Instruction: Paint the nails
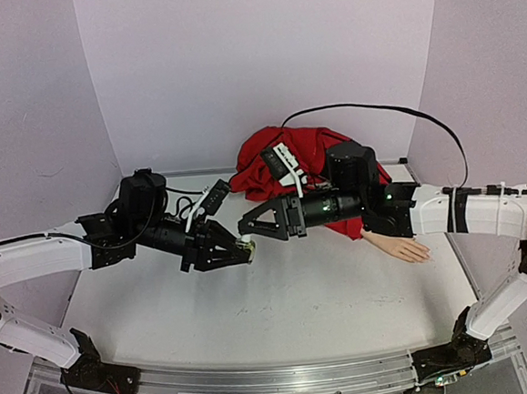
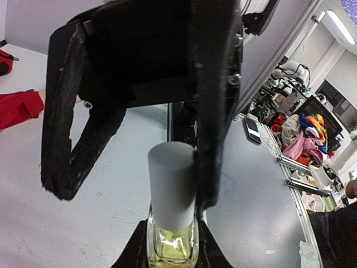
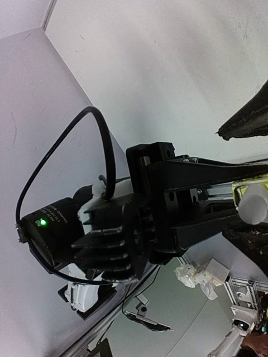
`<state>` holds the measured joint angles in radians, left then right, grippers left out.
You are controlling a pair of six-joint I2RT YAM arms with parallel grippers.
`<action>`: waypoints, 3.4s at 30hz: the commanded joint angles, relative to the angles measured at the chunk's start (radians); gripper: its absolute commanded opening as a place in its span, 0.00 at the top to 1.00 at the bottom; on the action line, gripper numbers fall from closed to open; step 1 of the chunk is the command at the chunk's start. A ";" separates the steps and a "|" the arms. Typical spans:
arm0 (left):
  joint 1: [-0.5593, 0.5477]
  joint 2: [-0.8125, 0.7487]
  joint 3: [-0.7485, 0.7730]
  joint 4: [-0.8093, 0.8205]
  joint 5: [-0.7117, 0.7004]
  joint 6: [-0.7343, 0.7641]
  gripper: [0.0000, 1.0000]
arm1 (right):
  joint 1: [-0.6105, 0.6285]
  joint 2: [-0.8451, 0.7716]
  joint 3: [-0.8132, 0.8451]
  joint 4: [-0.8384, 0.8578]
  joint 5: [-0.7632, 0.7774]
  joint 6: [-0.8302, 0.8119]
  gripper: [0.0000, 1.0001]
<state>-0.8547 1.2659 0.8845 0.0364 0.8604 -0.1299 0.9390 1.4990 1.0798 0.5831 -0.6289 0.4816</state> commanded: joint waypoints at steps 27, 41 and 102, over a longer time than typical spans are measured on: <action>-0.027 -0.080 0.019 0.037 -0.891 0.062 1.00 | 0.348 0.213 0.360 -0.406 1.086 0.202 1.00; -0.027 -0.107 -0.040 0.022 -0.718 0.055 1.00 | 0.225 0.033 0.223 -0.245 0.737 -0.046 0.39; -0.037 -0.047 0.059 -0.118 -0.669 0.062 1.00 | 0.226 0.124 0.269 -0.268 0.703 0.030 0.62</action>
<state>-0.9108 1.2354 0.9138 -0.1780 0.2211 -0.0776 1.1770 1.7317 1.3983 0.2680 0.2787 0.5850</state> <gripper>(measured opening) 0.208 0.197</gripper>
